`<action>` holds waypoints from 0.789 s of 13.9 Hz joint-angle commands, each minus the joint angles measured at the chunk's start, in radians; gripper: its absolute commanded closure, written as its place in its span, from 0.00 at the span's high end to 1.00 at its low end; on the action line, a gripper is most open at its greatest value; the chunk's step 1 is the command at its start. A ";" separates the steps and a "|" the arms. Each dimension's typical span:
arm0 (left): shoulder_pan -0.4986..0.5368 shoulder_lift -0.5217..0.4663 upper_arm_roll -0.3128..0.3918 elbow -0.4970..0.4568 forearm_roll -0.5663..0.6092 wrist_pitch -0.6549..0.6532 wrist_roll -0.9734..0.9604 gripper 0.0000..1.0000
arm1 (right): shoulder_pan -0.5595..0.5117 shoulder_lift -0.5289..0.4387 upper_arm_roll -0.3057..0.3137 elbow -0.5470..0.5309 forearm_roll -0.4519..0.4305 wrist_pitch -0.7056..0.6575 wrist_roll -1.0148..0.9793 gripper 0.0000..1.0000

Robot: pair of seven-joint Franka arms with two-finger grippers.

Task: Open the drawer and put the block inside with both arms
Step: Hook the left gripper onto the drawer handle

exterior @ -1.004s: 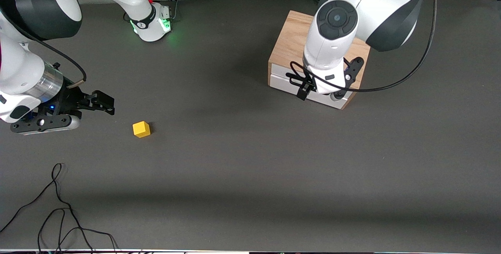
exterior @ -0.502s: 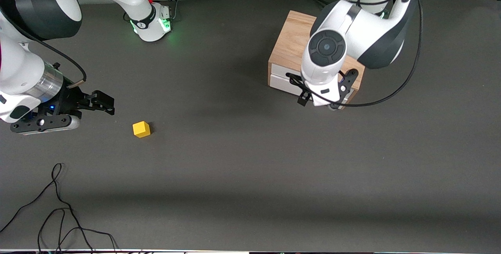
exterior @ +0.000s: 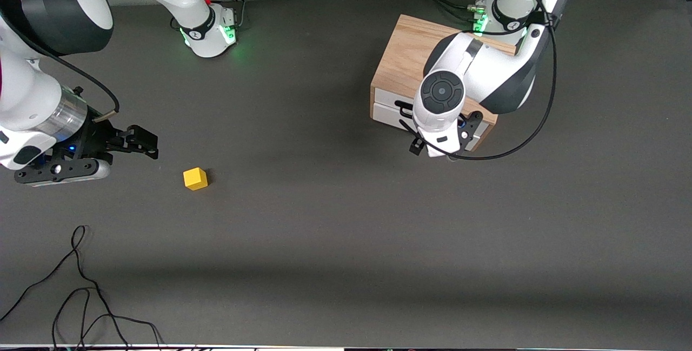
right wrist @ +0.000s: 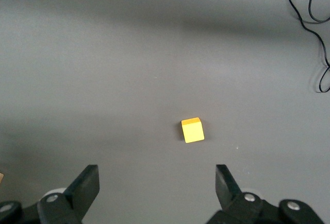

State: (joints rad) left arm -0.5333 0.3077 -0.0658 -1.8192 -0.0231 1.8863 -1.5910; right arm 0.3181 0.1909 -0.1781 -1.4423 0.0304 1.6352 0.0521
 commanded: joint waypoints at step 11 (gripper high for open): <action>-0.037 0.039 0.006 -0.041 0.005 0.053 -0.081 1.00 | 0.006 0.004 -0.001 0.014 -0.003 0.003 0.017 1.00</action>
State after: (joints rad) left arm -0.5556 0.3405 -0.0680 -1.8521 -0.0231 1.9176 -1.6468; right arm 0.3183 0.1909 -0.1780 -1.4420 0.0304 1.6360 0.0521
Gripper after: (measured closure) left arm 0.000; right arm 0.000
